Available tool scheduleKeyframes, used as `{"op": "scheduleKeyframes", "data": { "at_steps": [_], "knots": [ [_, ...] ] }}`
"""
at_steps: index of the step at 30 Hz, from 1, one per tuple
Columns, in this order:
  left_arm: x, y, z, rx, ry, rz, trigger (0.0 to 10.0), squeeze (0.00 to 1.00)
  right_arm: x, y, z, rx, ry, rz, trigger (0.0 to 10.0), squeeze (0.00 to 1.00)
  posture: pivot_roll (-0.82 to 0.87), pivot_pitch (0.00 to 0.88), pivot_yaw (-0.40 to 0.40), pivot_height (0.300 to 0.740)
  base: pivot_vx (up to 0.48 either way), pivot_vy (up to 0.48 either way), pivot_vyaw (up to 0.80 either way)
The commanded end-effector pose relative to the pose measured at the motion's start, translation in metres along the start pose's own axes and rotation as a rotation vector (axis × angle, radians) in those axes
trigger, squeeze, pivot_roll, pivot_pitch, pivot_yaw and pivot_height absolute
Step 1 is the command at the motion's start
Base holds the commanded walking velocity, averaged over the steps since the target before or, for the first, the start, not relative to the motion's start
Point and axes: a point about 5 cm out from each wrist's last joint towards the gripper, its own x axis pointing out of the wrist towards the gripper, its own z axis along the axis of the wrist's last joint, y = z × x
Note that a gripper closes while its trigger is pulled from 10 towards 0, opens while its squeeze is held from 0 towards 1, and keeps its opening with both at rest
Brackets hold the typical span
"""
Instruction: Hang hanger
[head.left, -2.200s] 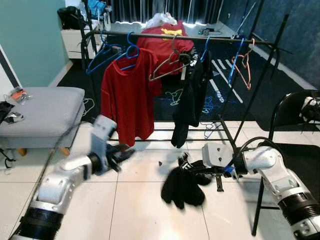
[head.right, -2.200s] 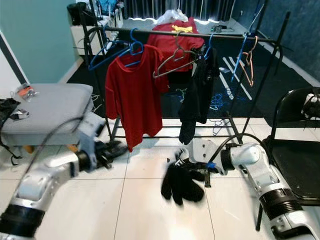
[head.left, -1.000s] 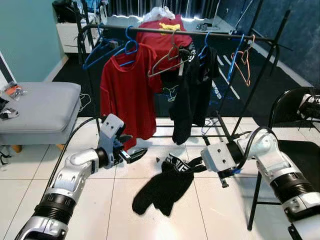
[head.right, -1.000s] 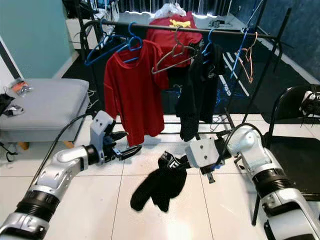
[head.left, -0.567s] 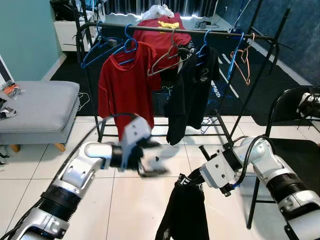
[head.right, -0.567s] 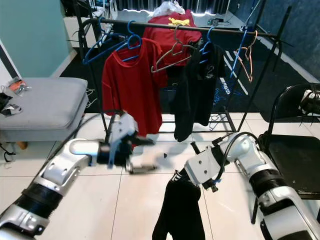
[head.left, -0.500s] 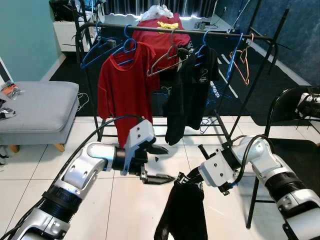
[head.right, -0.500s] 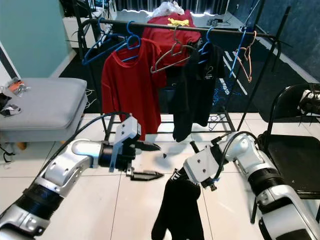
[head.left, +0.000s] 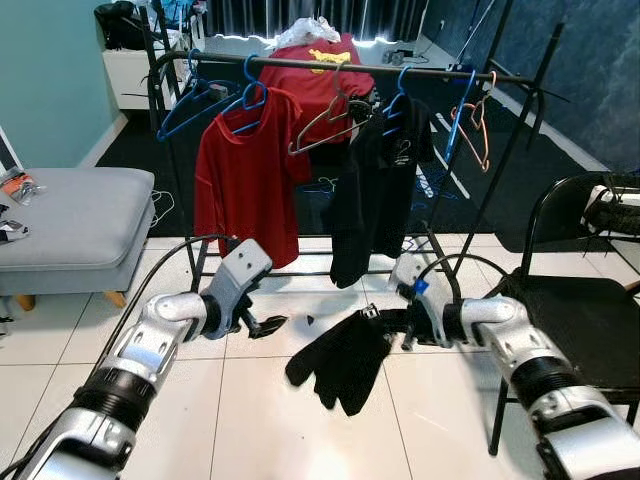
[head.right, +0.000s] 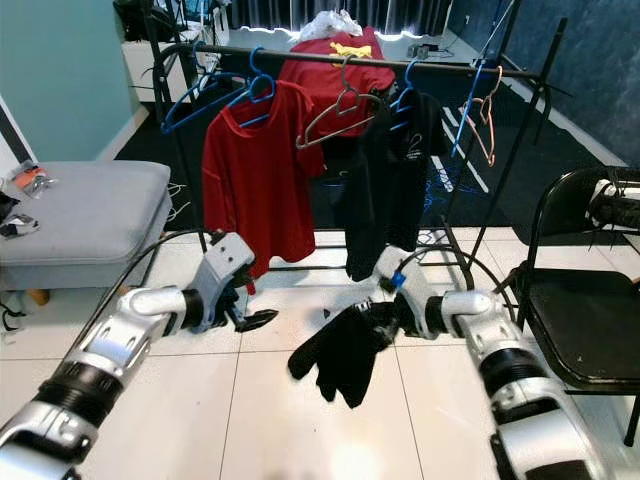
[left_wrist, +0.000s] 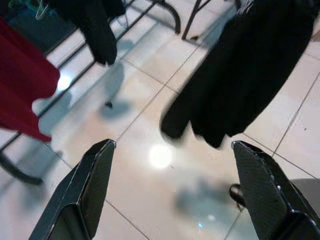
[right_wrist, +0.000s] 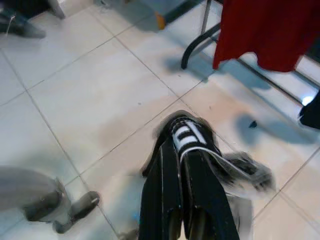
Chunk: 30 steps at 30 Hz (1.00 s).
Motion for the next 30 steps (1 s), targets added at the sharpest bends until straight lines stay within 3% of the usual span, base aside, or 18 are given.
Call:
{"op": "scheduleKeyframes", "data": {
  "at_steps": [1, 4, 7, 10, 11, 12, 14, 15, 17, 26, 27, 28, 30],
  "knots": [
    [0.0, -0.008, -0.006, -0.013, 0.038, -0.005, 10.0, 0.0, 0.002, -0.007, -0.001, 0.173, -0.053, -0.13, 0.0, 0.0, -0.13, 0.04, -0.052, 0.74, 0.0, 0.0, 0.0],
    [0.003, -0.013, -0.007, -0.02, 0.041, -0.001, 10.0, 0.0, 0.005, -0.009, 0.0, 0.247, -0.064, -0.181, 0.0, 0.0, -0.13, 0.041, -0.055, 0.74, 0.0, 0.0, 0.0],
    [0.011, -0.015, -0.005, -0.051, 0.015, 0.068, 10.0, 0.0, -0.002, -0.029, 0.007, 0.554, -0.177, -0.47, 0.0, 0.0, -0.13, 0.037, -0.055, 0.74, 0.0, 0.0, 0.0],
    [0.013, -0.015, -0.004, -0.061, 0.005, 0.078, 10.0, 0.0, -0.004, -0.032, 0.006, 0.629, -0.201, -0.527, 0.0, 0.0, -0.13, 0.037, -0.055, 0.74, 0.0, 0.0, 0.0],
    [0.013, -0.016, -0.005, -0.072, 0.001, 0.089, 10.0, 0.0, -0.008, -0.036, 0.003, 0.73, -0.223, -0.59, 0.0, 0.0, -0.13, 0.034, -0.053, 0.74, 0.0, 0.0, 0.0],
    [0.013, -0.016, -0.005, -0.072, 0.001, 0.089, 10.0, 0.0, -0.008, -0.036, 0.003, 0.73, -0.223, -0.59, 0.0, 0.0, -0.13, 0.034, -0.053, 0.74, 0.0, 0.0, 0.0],
    [0.011, -0.019, -0.012, -0.092, 0.015, 0.108, 10.0, 0.0, -0.016, -0.042, -0.006, 0.903, -0.265, -0.707, 0.0, 0.0, -0.14, 0.032, -0.05, 0.74, 0.0, 0.0, 0.0],
    [0.011, -0.019, -0.012, -0.092, 0.015, 0.108, 10.0, 0.0, -0.016, -0.042, -0.006, 0.903, -0.265, -0.707, 0.0, 0.0, -0.14, 0.032, -0.05, 0.74, 0.0, 0.0, 0.0],
    [0.009, -0.024, -0.019, -0.11, 0.037, 0.112, 10.0, 0.0, -0.027, -0.048, -0.017, 1.02, -0.283, -0.822, 0.0, 0.0, -0.14, 0.035, -0.048, 0.74, 0.0, 0.0, 0.0],
    [0.008, -0.028, -0.023, -0.112, 0.053, 0.111, 10.0, 0.0, -0.034, -0.052, -0.02, 1.081, -0.291, -0.892, 0.0, 0.0, -0.14, 0.037, -0.05, 0.74, 0.0, 0.0, 0.0],
    [0.008, -0.03, -0.024, -0.115, 0.051, 0.115, 10.0, 0.0, -0.032, -0.053, -0.012, 1.004, -0.284, -0.847, 0.0, 0.0, -0.14, 0.032, -0.052, 0.74, 0.0, 0.0, 0.0],
    [0.006, -0.029, -0.024, -0.117, 0.046, 0.13, 10.0, 0.0, -0.025, -0.05, 0.006, 0.768, -0.266, -0.708, 0.0, 0.0, -0.14, 0.028, -0.052, 0.74, 0.0, 0.0, 0.0],
    [0.006, -0.029, -0.024, -0.117, 0.046, 0.13, 10.0, 0.0, -0.025, -0.05, 0.006, 0.768, -0.266, -0.708, 0.0, 0.0, -0.14, 0.028, -0.052, 0.74, 0.0, 0.0, 0.0]
  ]
}}
